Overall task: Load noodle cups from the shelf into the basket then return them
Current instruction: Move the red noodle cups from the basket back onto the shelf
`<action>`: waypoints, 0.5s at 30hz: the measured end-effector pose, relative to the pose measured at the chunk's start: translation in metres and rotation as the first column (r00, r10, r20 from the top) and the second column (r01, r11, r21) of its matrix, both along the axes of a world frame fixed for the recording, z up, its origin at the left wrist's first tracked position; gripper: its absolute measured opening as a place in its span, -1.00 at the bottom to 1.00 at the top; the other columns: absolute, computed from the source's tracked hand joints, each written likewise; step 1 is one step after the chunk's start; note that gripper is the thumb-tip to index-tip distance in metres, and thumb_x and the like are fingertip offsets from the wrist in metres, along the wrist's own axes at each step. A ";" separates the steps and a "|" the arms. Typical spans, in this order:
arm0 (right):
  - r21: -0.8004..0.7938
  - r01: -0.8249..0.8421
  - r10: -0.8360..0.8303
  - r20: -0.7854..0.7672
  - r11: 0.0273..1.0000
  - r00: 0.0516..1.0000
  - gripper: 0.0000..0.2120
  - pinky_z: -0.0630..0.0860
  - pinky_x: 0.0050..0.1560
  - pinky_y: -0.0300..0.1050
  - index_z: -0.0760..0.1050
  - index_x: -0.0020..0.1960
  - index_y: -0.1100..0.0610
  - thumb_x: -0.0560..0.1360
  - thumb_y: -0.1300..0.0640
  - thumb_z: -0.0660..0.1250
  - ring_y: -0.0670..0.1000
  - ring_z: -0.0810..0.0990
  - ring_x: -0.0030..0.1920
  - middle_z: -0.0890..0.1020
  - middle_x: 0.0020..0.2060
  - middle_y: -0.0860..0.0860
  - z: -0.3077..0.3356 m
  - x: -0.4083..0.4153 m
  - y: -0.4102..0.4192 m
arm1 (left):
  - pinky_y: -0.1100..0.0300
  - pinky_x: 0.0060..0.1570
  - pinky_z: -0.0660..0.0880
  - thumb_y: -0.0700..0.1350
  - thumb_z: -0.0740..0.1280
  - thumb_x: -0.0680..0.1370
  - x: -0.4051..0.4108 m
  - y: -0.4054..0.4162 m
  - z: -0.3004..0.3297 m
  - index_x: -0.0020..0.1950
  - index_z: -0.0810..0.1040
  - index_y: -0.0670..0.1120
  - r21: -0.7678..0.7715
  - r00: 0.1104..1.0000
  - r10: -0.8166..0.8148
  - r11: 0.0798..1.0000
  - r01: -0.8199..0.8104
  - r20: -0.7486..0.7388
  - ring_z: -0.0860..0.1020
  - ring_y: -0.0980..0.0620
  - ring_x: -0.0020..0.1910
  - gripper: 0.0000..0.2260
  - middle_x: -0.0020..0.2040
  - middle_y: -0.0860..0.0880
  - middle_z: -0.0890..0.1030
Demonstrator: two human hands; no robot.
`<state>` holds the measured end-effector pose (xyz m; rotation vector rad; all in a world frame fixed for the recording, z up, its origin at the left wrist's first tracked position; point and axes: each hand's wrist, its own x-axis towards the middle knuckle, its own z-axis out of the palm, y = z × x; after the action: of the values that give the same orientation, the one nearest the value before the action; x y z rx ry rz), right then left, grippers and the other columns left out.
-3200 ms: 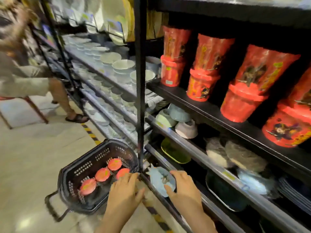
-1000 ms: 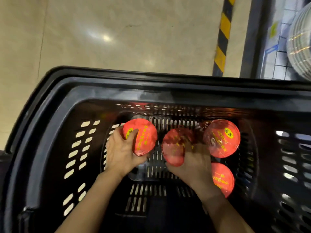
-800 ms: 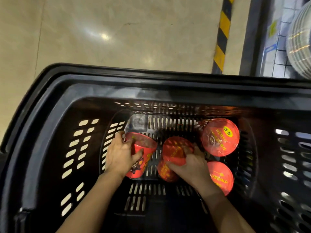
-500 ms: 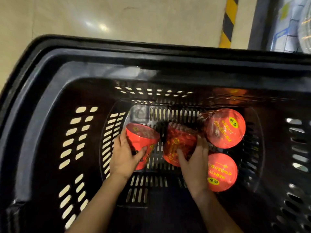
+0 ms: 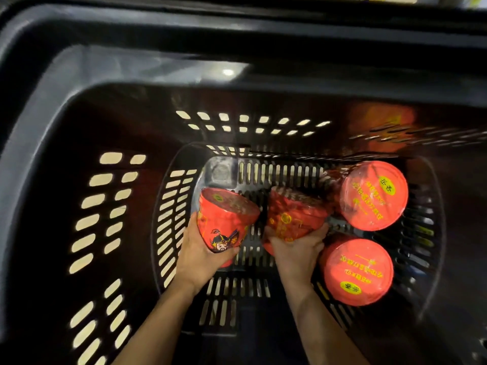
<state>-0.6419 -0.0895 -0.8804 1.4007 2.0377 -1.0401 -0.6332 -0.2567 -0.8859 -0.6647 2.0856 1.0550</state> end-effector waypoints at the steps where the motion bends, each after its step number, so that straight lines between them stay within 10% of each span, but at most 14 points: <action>1: -0.001 -0.006 0.006 -0.019 1.000 1.000 0.13 0.28 0.31 -0.03 -0.10 0.52 0.16 0.23 0.08 0.59 0.24 0.31 0.34 0.31 0.31 0.27 -0.001 0.003 0.003 | -0.04 0.20 0.45 0.30 0.46 0.06 0.000 0.000 0.000 0.41 0.14 0.08 -0.006 1.000 0.008 1.000 -0.008 -0.004 0.44 0.04 0.22 0.00 0.24 0.05 0.42; 15: -0.272 0.124 -0.156 -0.099 0.954 0.983 -0.11 0.40 0.25 -0.02 0.17 0.45 0.06 0.26 -0.01 0.57 0.05 0.52 0.18 0.53 0.22 0.03 0.144 0.017 0.022 | 0.23 0.01 0.41 -0.03 0.52 0.33 -0.025 0.019 0.153 0.18 0.33 0.04 0.135 0.935 0.347 0.925 -0.355 0.078 0.54 0.15 -0.08 -0.48 -0.06 0.14 0.55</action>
<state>-0.6249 -0.0675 -0.7365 1.3850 1.8157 -1.4317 -0.6578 -0.2377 -0.7331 -1.0055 1.8606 1.3581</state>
